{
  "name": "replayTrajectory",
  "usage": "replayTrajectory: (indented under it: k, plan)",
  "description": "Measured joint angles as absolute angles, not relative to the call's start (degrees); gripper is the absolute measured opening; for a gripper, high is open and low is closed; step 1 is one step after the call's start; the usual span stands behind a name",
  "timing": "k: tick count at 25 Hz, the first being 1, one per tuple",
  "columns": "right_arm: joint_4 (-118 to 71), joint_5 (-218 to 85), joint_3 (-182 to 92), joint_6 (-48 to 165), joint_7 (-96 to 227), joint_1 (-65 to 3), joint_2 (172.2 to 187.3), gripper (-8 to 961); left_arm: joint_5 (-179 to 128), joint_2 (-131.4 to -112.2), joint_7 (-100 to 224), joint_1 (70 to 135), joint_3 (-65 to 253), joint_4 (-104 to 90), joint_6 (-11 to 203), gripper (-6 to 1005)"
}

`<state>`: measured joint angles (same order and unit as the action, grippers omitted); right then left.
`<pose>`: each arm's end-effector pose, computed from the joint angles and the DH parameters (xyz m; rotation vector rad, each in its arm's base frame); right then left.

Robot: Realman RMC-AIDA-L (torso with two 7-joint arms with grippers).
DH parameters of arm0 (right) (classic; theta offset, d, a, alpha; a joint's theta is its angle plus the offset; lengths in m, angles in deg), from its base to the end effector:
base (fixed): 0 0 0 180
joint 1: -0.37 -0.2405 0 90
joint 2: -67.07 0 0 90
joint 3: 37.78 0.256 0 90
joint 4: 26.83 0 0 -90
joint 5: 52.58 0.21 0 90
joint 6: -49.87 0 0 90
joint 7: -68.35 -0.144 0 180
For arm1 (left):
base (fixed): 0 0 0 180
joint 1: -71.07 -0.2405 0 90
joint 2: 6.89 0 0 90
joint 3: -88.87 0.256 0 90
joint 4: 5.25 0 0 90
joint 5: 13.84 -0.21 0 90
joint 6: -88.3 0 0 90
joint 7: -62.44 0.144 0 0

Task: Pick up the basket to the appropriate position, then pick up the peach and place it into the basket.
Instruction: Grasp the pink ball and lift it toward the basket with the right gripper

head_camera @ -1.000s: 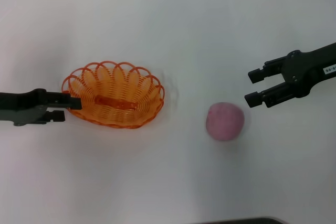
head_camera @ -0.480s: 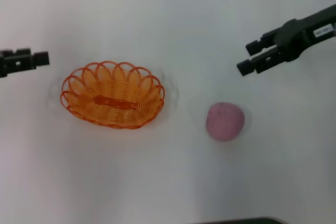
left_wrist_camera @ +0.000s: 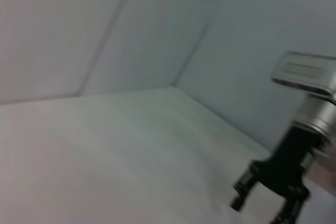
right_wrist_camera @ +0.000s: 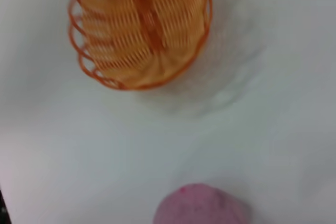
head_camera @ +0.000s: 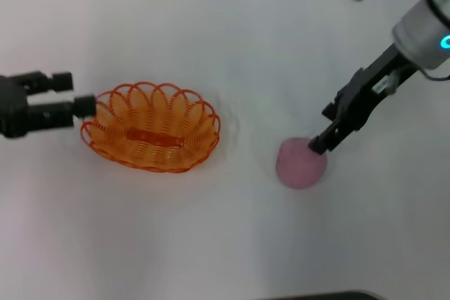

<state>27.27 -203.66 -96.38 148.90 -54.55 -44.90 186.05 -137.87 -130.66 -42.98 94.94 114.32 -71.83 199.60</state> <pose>0.2081 0.3565 -0.0011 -2.9189 0.9509 -0.5373 -0.2625 0.2799 0.0716 -2.6617 -1.0047 -0.6903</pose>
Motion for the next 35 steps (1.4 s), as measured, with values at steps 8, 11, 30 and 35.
replayTrajectory:
  k: [8,11,30,35]
  plan:
    - [22.9,-204.19,-100.26,145.49,-55.03,-46.54,186.82,852,-144.36,-130.66,-40.08,94.36,116.93,-71.72,199.25,826]
    - [22.43,-204.09,-101.64,145.22,-54.82,-46.73,186.94,845,-145.87,-130.69,-39.68,94.14,117.12,-71.2,198.51,825]
    - [22.38,-200.23,-103.67,145.79,-53.69,-46.85,186.79,293,-146.88,-130.73,-40.04,94.14,117.43,-67.88,195.63,822]
    - [22.93,-196.77,-101.71,147.61,-51.18,-46.4,186.16,195,-146.9,-130.73,-40.04,94.17,117.44,-66.87,195.06,821]
